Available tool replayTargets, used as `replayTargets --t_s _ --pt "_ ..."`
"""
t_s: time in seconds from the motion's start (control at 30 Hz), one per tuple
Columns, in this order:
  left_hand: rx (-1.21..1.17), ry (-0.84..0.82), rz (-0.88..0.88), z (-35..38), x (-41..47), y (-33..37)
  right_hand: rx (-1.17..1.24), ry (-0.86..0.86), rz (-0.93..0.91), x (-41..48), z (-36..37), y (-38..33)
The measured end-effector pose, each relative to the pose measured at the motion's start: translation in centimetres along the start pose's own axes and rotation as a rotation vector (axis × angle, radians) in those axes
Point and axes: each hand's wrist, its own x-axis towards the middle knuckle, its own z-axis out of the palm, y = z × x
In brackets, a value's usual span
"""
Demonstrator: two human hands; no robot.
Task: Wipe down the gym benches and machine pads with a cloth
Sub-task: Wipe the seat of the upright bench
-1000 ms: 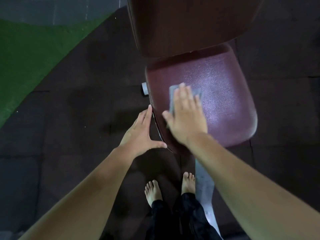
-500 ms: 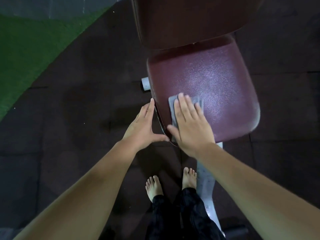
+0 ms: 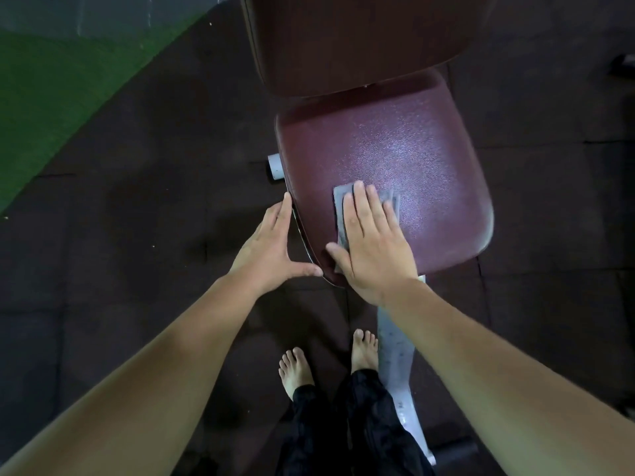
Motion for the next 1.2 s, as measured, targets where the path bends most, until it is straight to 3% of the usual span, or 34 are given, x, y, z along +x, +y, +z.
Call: replayTargets --t_s 0.1,0.23,0.37,0.47,0.57,0.8,1.03,1.13,1.2 --pt "0.001 0.002 -0.004 -0.1 -0.1 0.2 -0.008 0.002 -0.006 -1.0 -0.1 3.5" --pt "0.003 0.008 -0.003 -0.1 -0.2 0.2 -0.019 0.021 0.262 -1.6 -1.1 11.8" --pt "0.010 0.005 -0.006 -0.2 -0.2 0.2 0.060 0.066 0.379 -0.5 -1.3 10.7" --pt "0.016 -0.002 -0.006 -0.4 -0.3 0.4 0.024 0.044 0.253 -2.9 -0.3 7.2" --pt "0.012 -0.004 -0.003 -0.4 -0.3 0.5 0.023 0.009 0.104 -3.1 -0.5 8.8" --pt "0.016 0.015 0.002 -0.1 -0.1 0.2 0.044 0.001 0.311 6.6 -3.4 14.0" --pt "-0.010 0.019 -0.006 -0.2 -0.3 0.2 -0.006 -0.039 0.038 -4.2 -0.3 7.2" --pt "0.000 0.019 -0.007 -0.1 -0.3 0.2 0.010 -0.042 0.017 -0.4 -1.1 8.5" --pt "0.002 0.028 -0.008 -0.1 -0.3 0.2 0.026 -0.026 0.099 3.5 -1.9 9.0"
